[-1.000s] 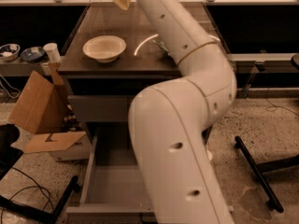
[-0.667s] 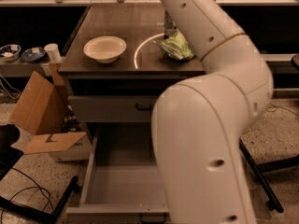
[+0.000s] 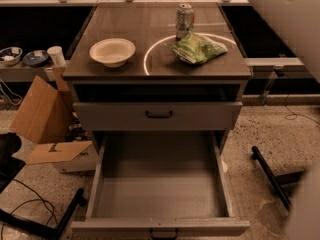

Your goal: Place brown chip bag into middle drawer

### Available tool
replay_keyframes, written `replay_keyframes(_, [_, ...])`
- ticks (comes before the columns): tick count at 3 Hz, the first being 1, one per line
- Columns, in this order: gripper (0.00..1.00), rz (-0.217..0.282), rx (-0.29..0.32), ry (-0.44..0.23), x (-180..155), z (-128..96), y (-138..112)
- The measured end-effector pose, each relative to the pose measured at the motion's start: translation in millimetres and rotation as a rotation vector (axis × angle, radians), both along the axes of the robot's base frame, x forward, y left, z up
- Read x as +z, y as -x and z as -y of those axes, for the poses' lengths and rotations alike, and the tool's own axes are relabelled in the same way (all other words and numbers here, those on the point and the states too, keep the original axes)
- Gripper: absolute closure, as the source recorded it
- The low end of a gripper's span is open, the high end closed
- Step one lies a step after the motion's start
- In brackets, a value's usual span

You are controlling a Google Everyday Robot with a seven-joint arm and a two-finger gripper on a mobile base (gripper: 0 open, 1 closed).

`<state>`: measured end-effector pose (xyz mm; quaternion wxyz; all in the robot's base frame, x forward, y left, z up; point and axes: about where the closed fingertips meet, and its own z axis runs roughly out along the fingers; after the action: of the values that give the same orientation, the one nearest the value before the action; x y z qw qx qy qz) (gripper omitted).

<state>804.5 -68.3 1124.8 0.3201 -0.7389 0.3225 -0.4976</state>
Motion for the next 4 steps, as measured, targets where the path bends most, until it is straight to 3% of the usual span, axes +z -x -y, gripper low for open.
replay_keyframes(1, [1.00,-0.060,-0.023,-0.002,-29,29,42])
replay_keyframes(2, [1.00,-0.126,-0.067,-0.046,-66,53,85])
replay_keyframes(3, [1.00,-0.166,-0.133,-0.100,-94,63,133])
replay_keyframes(4, [1.00,-0.189,-0.188,-0.116,-124,57,179])
